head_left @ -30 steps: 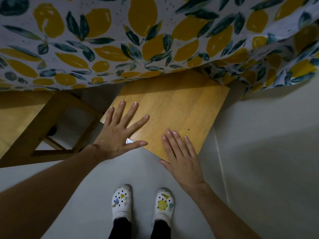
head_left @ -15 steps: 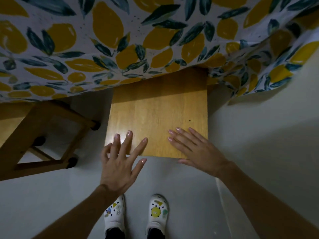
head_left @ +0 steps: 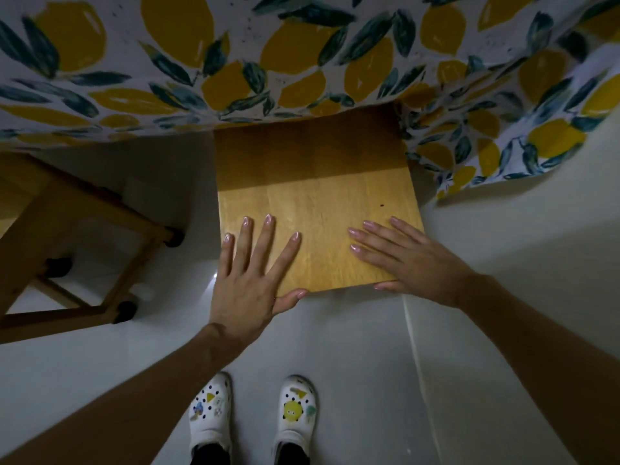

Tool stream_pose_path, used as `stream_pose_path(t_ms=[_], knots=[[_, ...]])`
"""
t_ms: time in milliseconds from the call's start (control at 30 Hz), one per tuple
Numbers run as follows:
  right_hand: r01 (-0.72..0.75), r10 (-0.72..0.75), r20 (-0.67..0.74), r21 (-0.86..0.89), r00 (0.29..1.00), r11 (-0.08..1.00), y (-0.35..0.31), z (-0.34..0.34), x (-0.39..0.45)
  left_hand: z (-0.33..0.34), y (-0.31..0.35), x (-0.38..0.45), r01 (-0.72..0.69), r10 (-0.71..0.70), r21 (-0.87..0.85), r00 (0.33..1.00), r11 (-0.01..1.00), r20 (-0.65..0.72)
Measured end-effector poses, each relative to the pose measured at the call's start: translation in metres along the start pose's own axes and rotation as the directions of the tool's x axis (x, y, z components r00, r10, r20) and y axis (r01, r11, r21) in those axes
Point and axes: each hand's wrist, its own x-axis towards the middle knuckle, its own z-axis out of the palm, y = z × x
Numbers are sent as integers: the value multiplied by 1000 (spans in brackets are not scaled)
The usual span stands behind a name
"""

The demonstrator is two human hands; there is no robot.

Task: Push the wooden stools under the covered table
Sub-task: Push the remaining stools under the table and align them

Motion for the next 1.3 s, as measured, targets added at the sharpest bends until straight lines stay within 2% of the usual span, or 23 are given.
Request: stream_pose_path(t_ms=[733, 1033, 1300], knots=[[-30, 15, 133, 108, 991, 994, 40, -1, 28, -5, -14, 38, 16, -16, 5, 1000, 1000, -15], [-68, 45, 109, 213, 993, 975, 49, -3, 43, -10, -29, 56, 19, -19, -3, 1000, 1000, -4], [-125, 73, 198, 261, 977, 957, 47, -10, 44, -14, -28, 56, 18, -17, -40, 1000, 999, 27]])
